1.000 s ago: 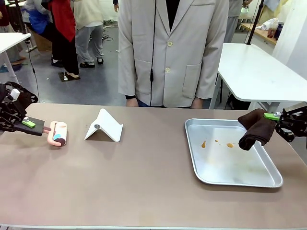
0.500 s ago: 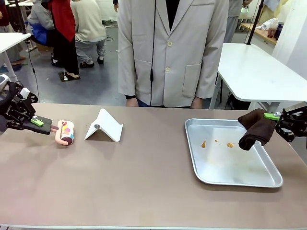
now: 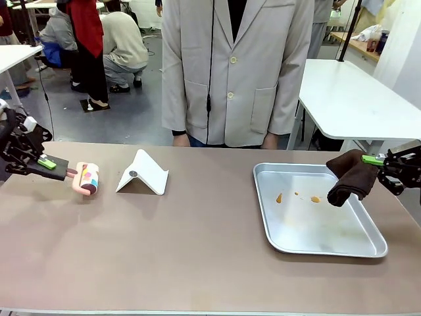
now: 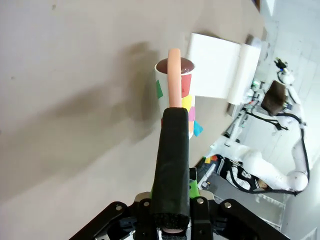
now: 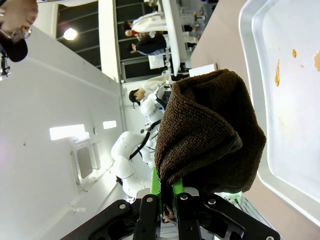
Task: Clean the surface of the table.
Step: If a person points to the right, clean the right side of the table with your right hand, and if they point to the left, clean the left side with your left hand.
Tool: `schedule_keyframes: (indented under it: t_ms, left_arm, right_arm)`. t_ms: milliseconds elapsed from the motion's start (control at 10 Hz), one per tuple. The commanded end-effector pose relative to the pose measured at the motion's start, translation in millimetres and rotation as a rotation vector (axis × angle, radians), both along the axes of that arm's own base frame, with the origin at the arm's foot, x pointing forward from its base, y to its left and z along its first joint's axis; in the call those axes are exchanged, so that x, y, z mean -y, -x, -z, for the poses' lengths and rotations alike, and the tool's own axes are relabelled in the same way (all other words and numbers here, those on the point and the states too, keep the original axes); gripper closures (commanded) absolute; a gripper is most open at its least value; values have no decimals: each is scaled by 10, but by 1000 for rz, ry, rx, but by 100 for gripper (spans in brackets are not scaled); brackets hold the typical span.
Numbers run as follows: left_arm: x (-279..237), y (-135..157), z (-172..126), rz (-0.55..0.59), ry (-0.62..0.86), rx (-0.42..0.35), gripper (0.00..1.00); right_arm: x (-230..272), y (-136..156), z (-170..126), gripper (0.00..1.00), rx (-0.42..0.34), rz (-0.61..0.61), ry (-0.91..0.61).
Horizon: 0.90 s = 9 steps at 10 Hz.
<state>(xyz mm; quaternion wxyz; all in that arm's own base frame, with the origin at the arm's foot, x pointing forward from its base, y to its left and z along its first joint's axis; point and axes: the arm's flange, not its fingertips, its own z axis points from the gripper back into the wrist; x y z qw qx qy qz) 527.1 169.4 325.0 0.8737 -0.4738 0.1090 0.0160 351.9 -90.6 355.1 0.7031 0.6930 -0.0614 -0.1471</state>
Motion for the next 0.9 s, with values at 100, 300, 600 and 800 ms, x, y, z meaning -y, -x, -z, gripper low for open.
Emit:
schedule_keyframes:
  t_ms: [100,300,600,800]
  left_arm:
    - [-371,452,-567,57,242,151,78]
    - [-655,713,-594,54,269,169,78]
    - [-1073,1192,-446,9,380,137,78]
    - [-1118,1308,-319,-74,365,130,78]
  right_arm:
    - [21,32,-38,100,2,-8,-11]
    - [21,32,-38,100,2,-8,-11]
    - [21,32,-38,100,2,-8,-11]
    - [21,32,-38,100,2,-8,-11]
